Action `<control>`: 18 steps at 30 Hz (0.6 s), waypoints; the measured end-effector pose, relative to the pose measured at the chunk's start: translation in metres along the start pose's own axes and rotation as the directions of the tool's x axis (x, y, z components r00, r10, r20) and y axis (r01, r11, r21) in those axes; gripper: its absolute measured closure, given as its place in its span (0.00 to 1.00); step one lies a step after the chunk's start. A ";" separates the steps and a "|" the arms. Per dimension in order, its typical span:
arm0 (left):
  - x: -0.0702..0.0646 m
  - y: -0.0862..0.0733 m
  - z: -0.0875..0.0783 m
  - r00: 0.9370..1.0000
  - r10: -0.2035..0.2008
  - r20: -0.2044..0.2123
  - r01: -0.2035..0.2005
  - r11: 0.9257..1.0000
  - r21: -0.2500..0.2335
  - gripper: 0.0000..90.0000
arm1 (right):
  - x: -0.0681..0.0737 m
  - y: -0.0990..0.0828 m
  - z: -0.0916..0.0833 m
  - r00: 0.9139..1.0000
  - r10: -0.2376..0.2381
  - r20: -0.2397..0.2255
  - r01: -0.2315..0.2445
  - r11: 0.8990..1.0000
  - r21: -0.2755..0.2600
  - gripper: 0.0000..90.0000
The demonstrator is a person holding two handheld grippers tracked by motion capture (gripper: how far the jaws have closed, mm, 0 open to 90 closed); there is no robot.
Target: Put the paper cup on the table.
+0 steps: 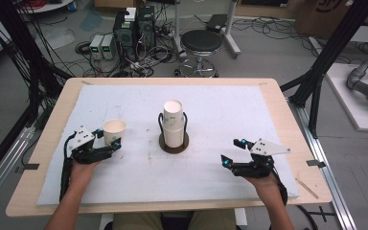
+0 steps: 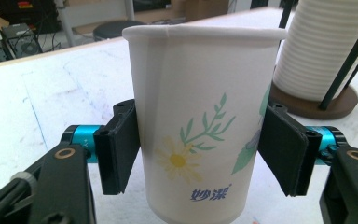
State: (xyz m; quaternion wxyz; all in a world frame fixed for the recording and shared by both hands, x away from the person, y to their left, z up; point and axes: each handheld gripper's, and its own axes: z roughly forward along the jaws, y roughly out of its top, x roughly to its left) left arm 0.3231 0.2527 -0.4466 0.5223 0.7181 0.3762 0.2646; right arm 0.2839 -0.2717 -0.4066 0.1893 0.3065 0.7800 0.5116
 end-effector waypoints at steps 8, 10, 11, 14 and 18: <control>0.000 -0.006 0.000 1.000 -0.020 -0.024 0.021 0.998 0.063 0.37 | 0.000 0.001 -0.001 1.000 -0.004 0.000 0.004 1.000 -0.003 0.26; -0.001 -0.006 -0.001 1.000 -0.018 -0.021 0.020 0.997 0.071 0.37 | 0.000 0.001 -0.001 1.000 -0.004 -0.001 0.004 1.000 -0.003 0.26; -0.002 -0.007 -0.001 0.999 -0.021 -0.026 0.024 0.996 0.085 0.37 | 0.000 0.001 -0.002 1.000 0.000 -0.003 0.000 1.000 0.000 0.26; -0.007 -0.007 -0.004 0.998 -0.035 -0.046 0.040 0.992 0.118 0.37 | 0.000 0.001 -0.002 1.000 -0.002 -0.002 0.002 1.000 -0.001 0.26; -0.010 -0.007 -0.006 0.997 -0.044 -0.061 0.052 0.988 0.143 0.37 | 0.000 0.001 -0.002 1.000 0.000 -0.003 0.000 1.000 -0.004 0.26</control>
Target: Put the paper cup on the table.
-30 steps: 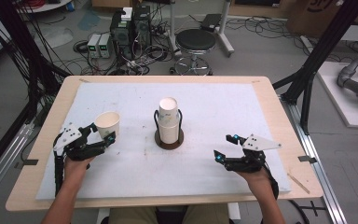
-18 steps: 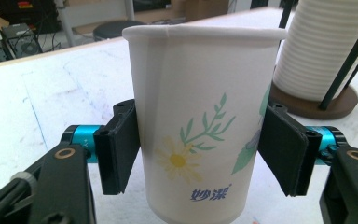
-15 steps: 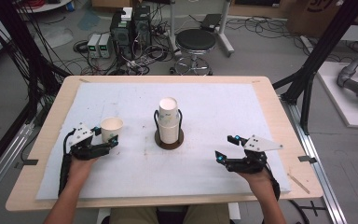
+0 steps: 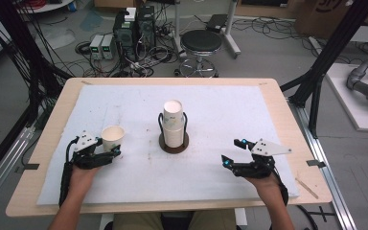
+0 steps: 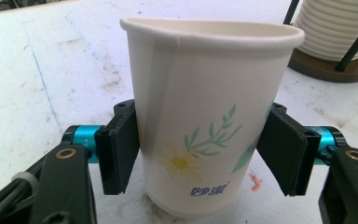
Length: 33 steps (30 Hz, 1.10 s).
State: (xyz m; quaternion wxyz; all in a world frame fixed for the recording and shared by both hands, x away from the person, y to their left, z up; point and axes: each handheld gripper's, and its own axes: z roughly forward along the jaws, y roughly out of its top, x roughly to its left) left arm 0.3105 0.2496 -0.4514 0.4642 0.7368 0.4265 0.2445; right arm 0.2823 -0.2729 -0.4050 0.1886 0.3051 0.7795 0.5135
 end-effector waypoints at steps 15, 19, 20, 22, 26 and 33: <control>-0.001 -0.004 -0.016 0.996 -0.089 -0.002 0.089 0.996 -0.008 0.22 | -0.003 -0.001 -0.001 1.000 0.005 -0.003 -0.005 1.000 -0.004 0.26; -0.005 -0.005 -0.029 0.996 -0.090 0.017 0.091 0.995 -0.040 0.20 | -0.002 -0.001 -0.001 1.000 0.003 -0.003 -0.003 1.000 0.000 0.26; -0.006 -0.006 -0.032 0.996 -0.089 0.015 0.089 0.995 -0.046 0.20 | -0.002 0.000 -0.001 1.000 0.002 -0.003 -0.002 1.000 -0.001 0.26; -0.007 -0.006 -0.039 0.996 -0.089 0.015 0.090 0.993 -0.074 0.19 | -0.002 0.000 -0.002 1.000 0.005 -0.001 -0.005 1.000 -0.003 0.26; -0.008 -0.004 -0.051 0.996 -0.087 0.016 0.088 0.985 -0.146 0.19 | -0.002 -0.001 -0.004 1.000 0.007 -0.002 -0.007 1.000 -0.005 0.26; -0.012 0.002 -0.063 0.997 -0.053 0.058 0.067 0.958 -0.280 0.19 | -0.005 -0.005 -0.008 1.000 0.013 0.028 -0.013 1.000 0.001 0.26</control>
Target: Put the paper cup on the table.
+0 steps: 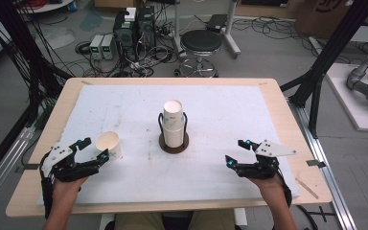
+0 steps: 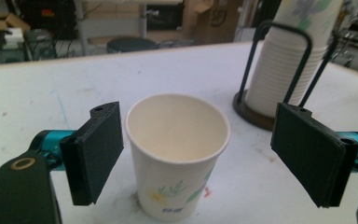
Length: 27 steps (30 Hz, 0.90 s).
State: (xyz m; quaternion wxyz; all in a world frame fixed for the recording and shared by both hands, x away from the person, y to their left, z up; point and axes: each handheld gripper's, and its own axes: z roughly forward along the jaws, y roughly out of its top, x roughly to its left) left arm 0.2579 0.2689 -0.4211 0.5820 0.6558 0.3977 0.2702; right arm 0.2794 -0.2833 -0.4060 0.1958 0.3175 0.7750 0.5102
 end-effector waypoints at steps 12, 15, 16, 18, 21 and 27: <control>-0.027 0.011 0.015 0.985 0.050 0.166 -0.037 0.996 -0.080 0.17 | -0.004 -0.006 -0.013 0.997 0.022 0.071 -0.023 1.000 0.010 0.25; -0.030 0.010 0.018 0.982 0.052 0.179 -0.039 0.996 -0.076 0.18 | -0.001 -0.006 -0.015 0.997 0.023 0.073 -0.024 1.000 0.010 0.25; -0.032 0.010 0.019 0.982 0.054 0.182 -0.041 0.996 -0.075 0.18 | -0.001 -0.007 -0.015 0.997 0.023 0.075 -0.024 1.000 0.010 0.25; -0.033 0.010 0.021 0.981 0.062 0.185 -0.050 0.996 -0.069 0.18 | 0.000 -0.007 -0.017 0.997 0.027 0.078 -0.028 1.000 0.010 0.25; -0.036 0.010 0.023 0.979 0.069 0.192 -0.058 0.996 -0.063 0.18 | 0.002 -0.009 -0.020 0.996 0.031 0.082 -0.032 0.999 0.011 0.25; -0.037 0.009 0.023 0.979 0.072 0.191 -0.061 0.996 -0.065 0.18 | 0.005 -0.008 -0.023 0.995 0.030 0.093 -0.030 1.000 0.005 0.25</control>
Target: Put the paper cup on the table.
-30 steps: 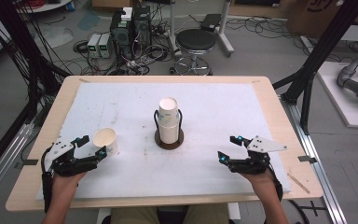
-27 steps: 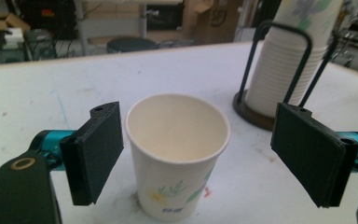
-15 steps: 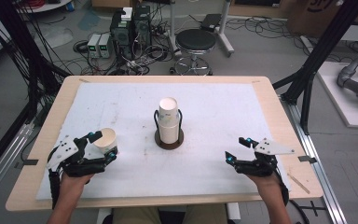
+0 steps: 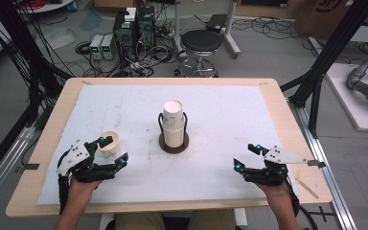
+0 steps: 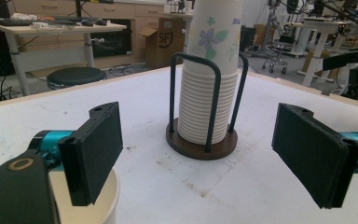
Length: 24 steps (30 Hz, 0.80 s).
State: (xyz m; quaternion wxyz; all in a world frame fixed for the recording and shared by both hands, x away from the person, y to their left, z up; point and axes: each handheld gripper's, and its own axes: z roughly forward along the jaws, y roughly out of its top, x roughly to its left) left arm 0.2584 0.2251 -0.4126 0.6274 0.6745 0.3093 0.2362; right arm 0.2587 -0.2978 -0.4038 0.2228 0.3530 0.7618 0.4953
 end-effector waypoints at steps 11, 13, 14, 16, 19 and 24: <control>0.003 -0.002 -0.003 1.000 -0.008 -0.019 0.008 1.000 0.002 0.19 | 0.002 0.000 0.005 1.000 -0.004 -0.006 0.004 1.000 0.009 0.25; 0.002 -0.003 -0.003 1.000 -0.008 -0.016 0.008 1.000 0.003 0.19 | 0.002 0.001 0.005 1.000 -0.006 -0.006 0.006 1.000 0.011 0.25; 0.002 -0.002 -0.003 1.000 -0.007 -0.017 0.007 1.000 0.005 0.19 | 0.002 0.001 0.005 1.000 -0.010 -0.007 0.010 1.000 0.009 0.25; 0.002 -0.003 -0.003 1.000 -0.007 -0.017 0.007 1.000 0.005 0.19 | 0.002 0.001 0.005 1.000 -0.011 -0.008 0.011 1.000 0.007 0.25; 0.002 -0.003 -0.003 1.000 -0.007 -0.015 0.007 1.000 0.005 0.19 | 0.001 0.000 0.005 1.000 -0.006 -0.009 0.006 1.000 0.009 0.25; 0.003 -0.003 -0.002 1.000 -0.010 -0.013 0.010 1.000 0.007 0.19 | 0.000 -0.001 0.005 1.000 0.000 -0.007 0.000 1.000 0.010 0.25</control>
